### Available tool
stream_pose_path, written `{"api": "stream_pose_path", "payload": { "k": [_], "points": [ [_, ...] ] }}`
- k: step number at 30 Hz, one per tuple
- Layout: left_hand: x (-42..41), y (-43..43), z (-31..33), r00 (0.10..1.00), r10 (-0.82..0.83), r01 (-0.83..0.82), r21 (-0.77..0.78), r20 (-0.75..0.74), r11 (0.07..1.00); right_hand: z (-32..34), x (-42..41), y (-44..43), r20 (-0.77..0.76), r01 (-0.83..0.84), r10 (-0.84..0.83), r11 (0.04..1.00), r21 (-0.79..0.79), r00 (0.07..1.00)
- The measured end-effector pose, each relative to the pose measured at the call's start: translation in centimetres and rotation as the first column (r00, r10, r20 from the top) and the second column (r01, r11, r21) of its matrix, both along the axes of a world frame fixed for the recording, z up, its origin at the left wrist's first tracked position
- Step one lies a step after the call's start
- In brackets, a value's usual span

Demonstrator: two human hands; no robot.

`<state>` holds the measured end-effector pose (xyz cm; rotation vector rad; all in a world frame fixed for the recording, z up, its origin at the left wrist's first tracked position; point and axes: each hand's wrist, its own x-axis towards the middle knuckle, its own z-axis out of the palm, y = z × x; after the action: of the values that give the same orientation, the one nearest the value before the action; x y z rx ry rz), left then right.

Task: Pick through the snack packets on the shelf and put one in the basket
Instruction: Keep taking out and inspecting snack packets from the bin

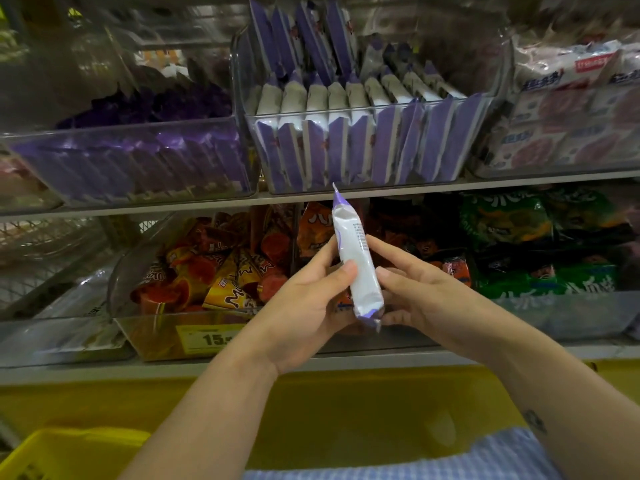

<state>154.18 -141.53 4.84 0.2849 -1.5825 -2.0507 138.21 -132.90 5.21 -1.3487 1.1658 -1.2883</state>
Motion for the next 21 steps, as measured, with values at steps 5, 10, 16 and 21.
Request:
{"api": "stream_pose_path", "payload": {
  "k": [5,10,16,21],
  "points": [
    [0.6,-0.5,0.3,0.999,-0.024,0.025,0.017,-0.031,1.0,-0.2,-0.3,-0.1,0.0,0.055,-0.055,0.998,-0.003,0.998],
    [1.1,-0.8,0.3,0.999,-0.039,0.039,-0.018,-0.006,0.999,-0.4,-0.5,0.0,-0.207,0.157,-0.164,0.986,-0.051,0.964],
    [0.9,-0.7,0.6,0.99,0.142,-0.141,-0.158,-0.002,0.977,-0.2,-0.6,-0.1,-0.354,0.208,-0.242,0.969,-0.133,0.903],
    [1.6,-1.6,0.9,0.879,0.476,-0.379,-0.652,-0.032,0.657,-0.2,0.1,0.2,-0.657,0.237,-0.357,0.934,-0.268,0.664]
  ]
}}
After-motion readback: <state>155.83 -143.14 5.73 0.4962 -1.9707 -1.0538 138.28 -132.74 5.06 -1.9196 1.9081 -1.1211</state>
